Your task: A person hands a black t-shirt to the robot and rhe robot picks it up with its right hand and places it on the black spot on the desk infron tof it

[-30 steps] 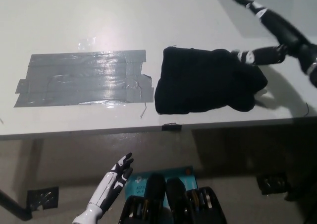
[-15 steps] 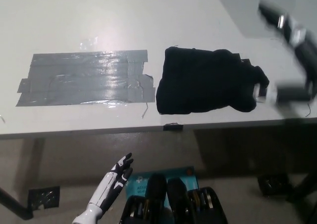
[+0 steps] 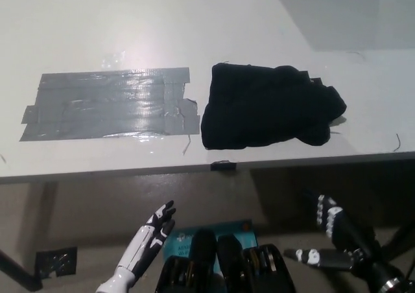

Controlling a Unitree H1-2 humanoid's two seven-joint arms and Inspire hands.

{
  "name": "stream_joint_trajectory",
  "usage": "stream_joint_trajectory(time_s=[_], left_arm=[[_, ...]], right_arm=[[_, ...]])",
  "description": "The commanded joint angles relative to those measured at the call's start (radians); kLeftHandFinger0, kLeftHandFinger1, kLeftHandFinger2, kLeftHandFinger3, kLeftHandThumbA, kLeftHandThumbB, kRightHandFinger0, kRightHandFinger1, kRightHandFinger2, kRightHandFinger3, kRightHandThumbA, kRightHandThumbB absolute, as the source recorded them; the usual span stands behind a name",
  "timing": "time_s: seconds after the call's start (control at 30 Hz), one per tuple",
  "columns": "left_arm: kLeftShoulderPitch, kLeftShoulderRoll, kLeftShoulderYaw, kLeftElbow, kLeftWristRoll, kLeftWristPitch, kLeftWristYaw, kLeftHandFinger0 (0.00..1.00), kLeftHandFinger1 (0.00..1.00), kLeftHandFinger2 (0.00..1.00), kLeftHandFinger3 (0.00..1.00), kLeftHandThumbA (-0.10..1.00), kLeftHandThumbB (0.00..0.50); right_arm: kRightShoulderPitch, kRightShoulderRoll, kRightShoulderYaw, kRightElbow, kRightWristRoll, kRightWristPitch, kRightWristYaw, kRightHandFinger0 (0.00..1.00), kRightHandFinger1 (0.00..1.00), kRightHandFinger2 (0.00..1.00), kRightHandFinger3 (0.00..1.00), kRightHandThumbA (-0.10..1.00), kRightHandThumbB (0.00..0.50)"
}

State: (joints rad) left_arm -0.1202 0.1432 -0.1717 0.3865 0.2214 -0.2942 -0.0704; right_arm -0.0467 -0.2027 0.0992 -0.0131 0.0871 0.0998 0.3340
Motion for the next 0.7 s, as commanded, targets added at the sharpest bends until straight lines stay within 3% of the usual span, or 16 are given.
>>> stream_joint_trajectory(time_s=[0.0, 0.13, 0.37, 0.47, 0.67], left_arm=[[0.022, -0.009, -0.009, -0.003, 0.003, -0.039, 0.006, 1.00, 1.00, 1.00, 1.00, 1.00, 0.500], [0.056, -0.017, -0.010, -0.005, 0.002, -0.044, 0.010, 1.00, 1.00, 1.00, 1.00, 1.00, 0.500], [0.107, -0.024, 0.000, 0.017, 0.010, -0.081, 0.033, 0.97, 1.00, 1.00, 1.00, 1.00, 0.500], [0.110, -0.024, 0.010, 0.019, 0.005, -0.080, 0.036, 0.98, 1.00, 1.00, 1.00, 1.00, 0.500], [0.108, -0.023, 0.021, 0.026, -0.001, -0.084, 0.035, 0.97, 1.00, 1.00, 1.00, 1.00, 0.500]], right_arm=[[-0.004, -0.031, 0.034, 0.003, -0.060, -0.077, 0.010, 1.00, 1.00, 1.00, 1.00, 1.00, 0.286], [0.015, -0.046, 0.038, 0.013, -0.046, -0.066, 0.016, 1.00, 1.00, 1.00, 1.00, 1.00, 0.282], [0.066, -0.060, 0.072, 0.029, -0.100, -0.087, 0.000, 1.00, 1.00, 1.00, 1.00, 1.00, 0.319], [0.061, -0.069, 0.089, 0.035, -0.132, -0.103, -0.001, 1.00, 1.00, 1.00, 1.00, 1.00, 0.283], [0.050, -0.075, 0.101, 0.048, -0.153, -0.110, -0.004, 1.00, 1.00, 1.00, 1.00, 1.00, 0.279]])
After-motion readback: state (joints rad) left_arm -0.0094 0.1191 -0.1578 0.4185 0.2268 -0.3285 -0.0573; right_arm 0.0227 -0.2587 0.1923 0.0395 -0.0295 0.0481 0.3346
